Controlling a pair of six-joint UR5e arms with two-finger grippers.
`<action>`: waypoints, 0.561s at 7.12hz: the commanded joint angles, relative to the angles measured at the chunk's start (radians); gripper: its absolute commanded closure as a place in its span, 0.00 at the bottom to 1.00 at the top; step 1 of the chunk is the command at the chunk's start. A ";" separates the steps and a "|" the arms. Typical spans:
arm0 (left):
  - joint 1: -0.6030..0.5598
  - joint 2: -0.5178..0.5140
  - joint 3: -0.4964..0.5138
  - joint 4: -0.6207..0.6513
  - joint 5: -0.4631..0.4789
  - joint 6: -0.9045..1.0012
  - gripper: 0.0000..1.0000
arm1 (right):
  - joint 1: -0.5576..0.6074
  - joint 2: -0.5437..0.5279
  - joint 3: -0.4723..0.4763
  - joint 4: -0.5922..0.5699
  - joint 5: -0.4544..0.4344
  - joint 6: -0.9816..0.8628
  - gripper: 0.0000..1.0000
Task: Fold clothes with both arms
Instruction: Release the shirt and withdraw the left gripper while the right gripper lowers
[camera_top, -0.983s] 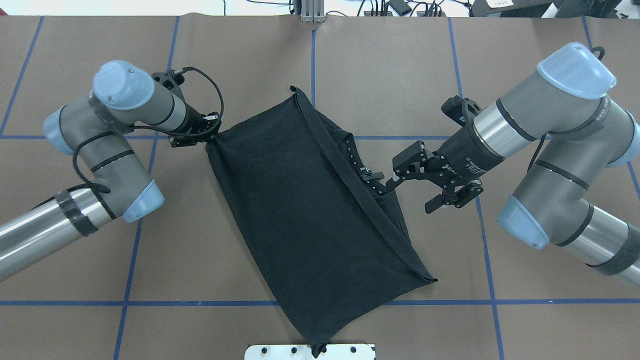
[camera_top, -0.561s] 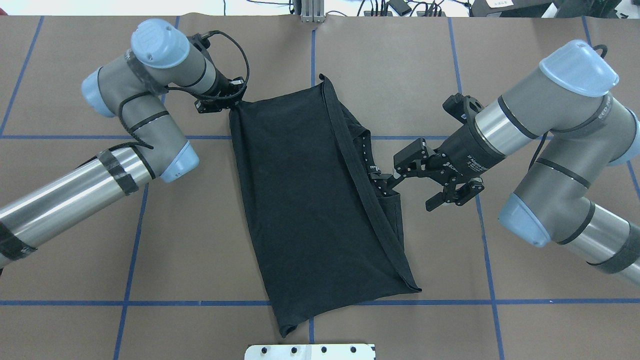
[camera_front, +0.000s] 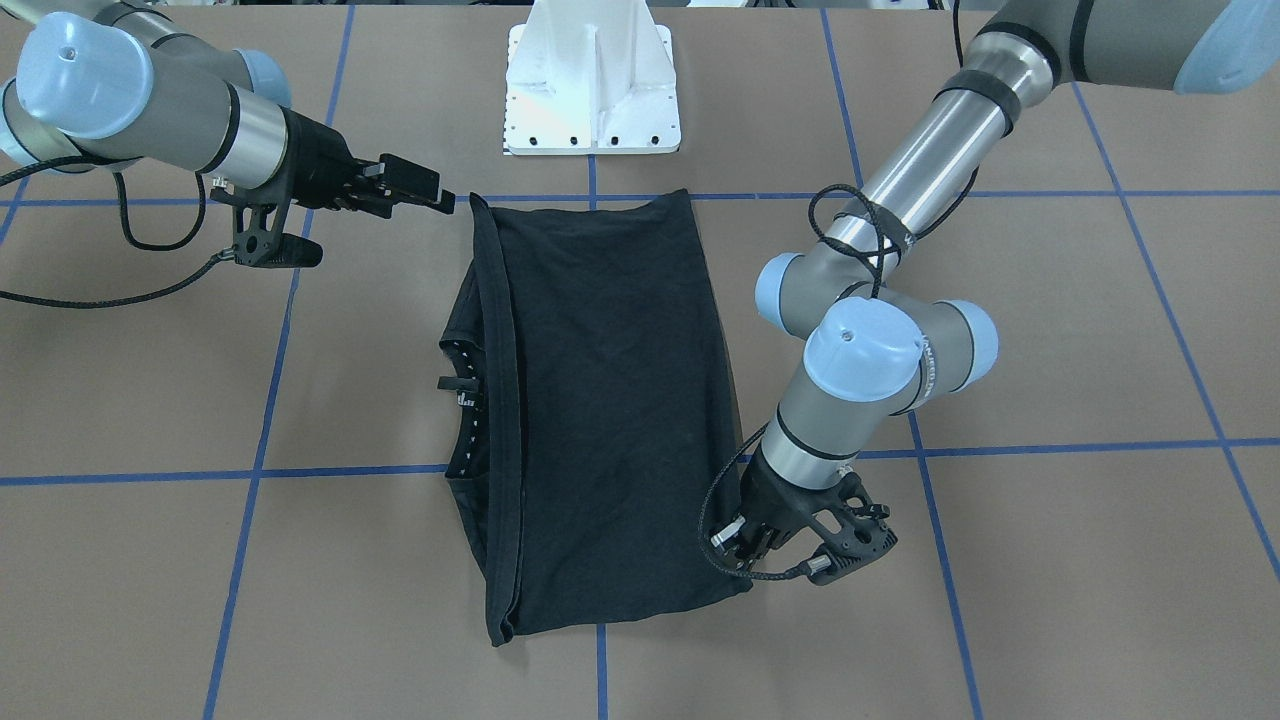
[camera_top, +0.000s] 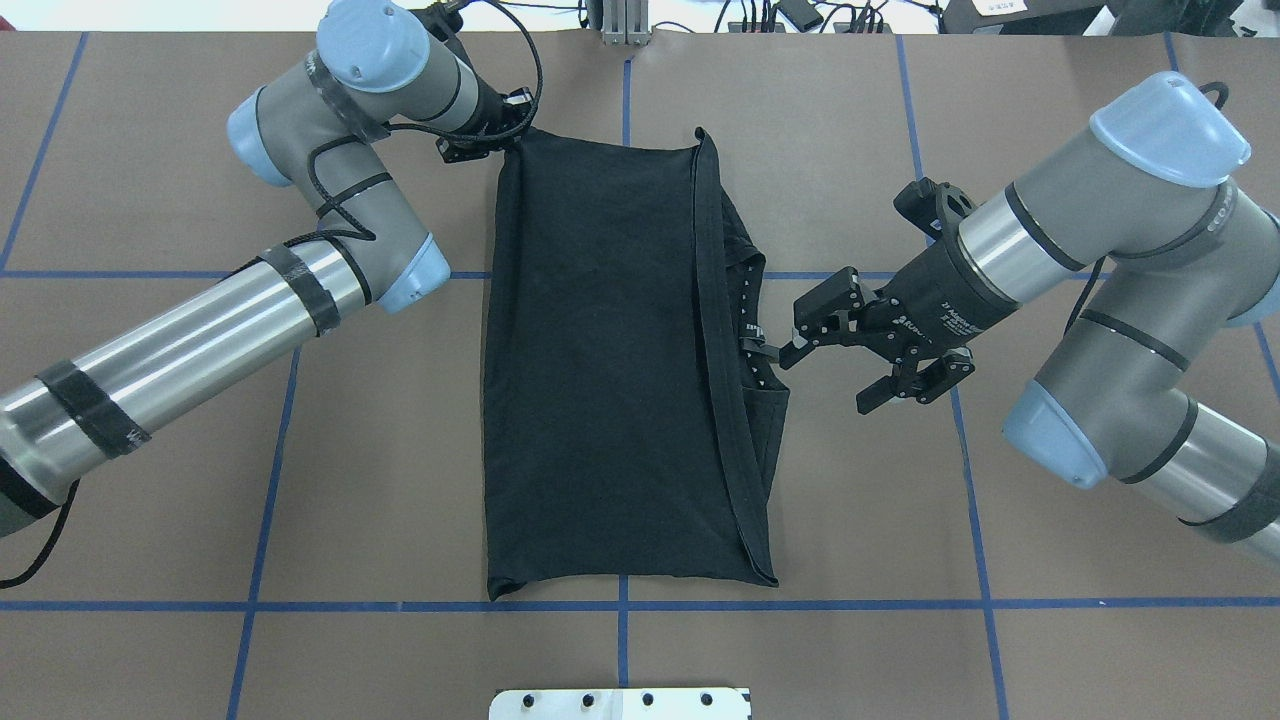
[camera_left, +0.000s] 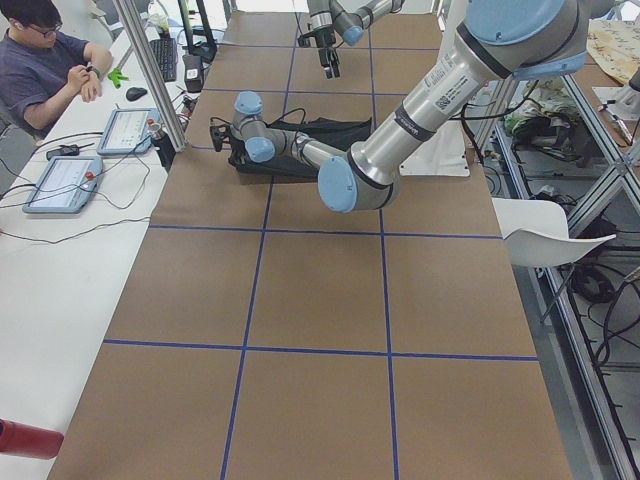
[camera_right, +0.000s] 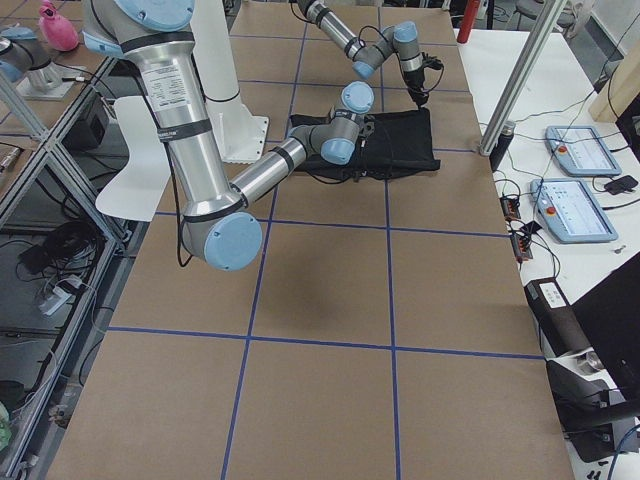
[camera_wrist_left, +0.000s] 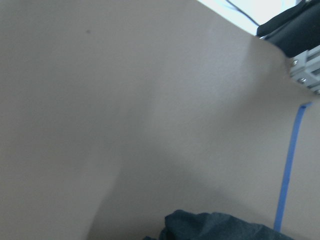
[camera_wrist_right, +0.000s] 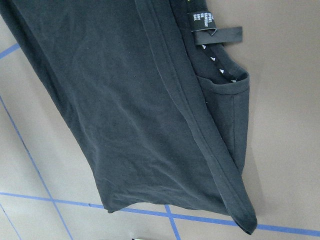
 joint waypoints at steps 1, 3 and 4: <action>-0.002 -0.017 0.037 -0.035 0.032 0.001 1.00 | 0.000 -0.004 0.002 0.000 -0.003 0.000 0.00; -0.008 -0.017 0.037 -0.034 0.033 0.001 1.00 | -0.003 -0.002 0.001 0.000 -0.012 0.000 0.00; -0.016 -0.016 0.037 -0.034 0.031 0.001 1.00 | -0.015 -0.002 -0.001 0.000 -0.032 0.000 0.00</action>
